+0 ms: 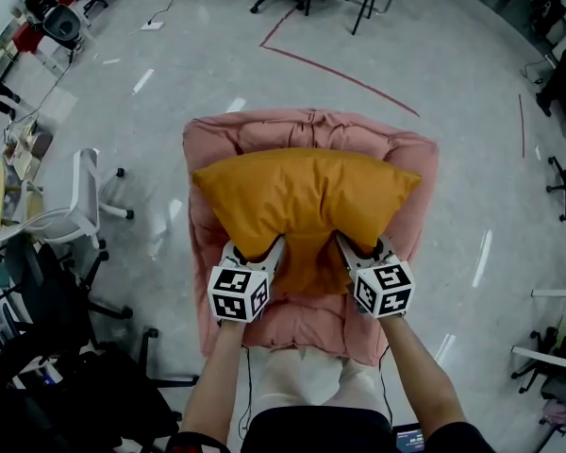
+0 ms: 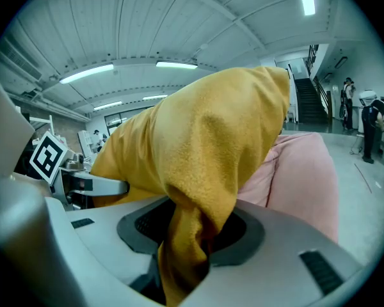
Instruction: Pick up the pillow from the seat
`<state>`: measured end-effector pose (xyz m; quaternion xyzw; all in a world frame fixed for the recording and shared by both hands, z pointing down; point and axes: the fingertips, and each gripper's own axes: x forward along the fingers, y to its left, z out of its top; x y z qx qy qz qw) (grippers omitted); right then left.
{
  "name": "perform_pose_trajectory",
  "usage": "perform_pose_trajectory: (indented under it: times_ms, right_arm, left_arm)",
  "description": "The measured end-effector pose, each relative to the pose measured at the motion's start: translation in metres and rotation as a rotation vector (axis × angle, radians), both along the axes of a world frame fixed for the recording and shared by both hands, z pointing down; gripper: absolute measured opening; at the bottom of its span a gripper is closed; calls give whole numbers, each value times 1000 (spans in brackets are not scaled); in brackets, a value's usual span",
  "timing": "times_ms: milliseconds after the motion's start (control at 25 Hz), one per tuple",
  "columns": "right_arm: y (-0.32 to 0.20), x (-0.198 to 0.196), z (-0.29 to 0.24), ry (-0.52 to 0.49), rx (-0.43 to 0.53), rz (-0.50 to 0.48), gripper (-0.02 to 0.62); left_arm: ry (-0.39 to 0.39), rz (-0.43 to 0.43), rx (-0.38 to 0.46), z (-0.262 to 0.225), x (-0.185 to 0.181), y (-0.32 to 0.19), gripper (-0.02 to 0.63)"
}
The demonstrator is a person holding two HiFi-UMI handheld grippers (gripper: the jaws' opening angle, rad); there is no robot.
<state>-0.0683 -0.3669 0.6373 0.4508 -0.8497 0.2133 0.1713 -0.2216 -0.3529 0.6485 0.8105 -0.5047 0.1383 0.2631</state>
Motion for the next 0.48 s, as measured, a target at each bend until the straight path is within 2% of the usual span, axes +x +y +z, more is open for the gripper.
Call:
perform_pose_trajectory:
  times_ms: [480]
  right_arm:
    - [24,3,-49,-33,35,-52,176]
  left_arm:
    - [-27,-54,35,-54,3,32,229]
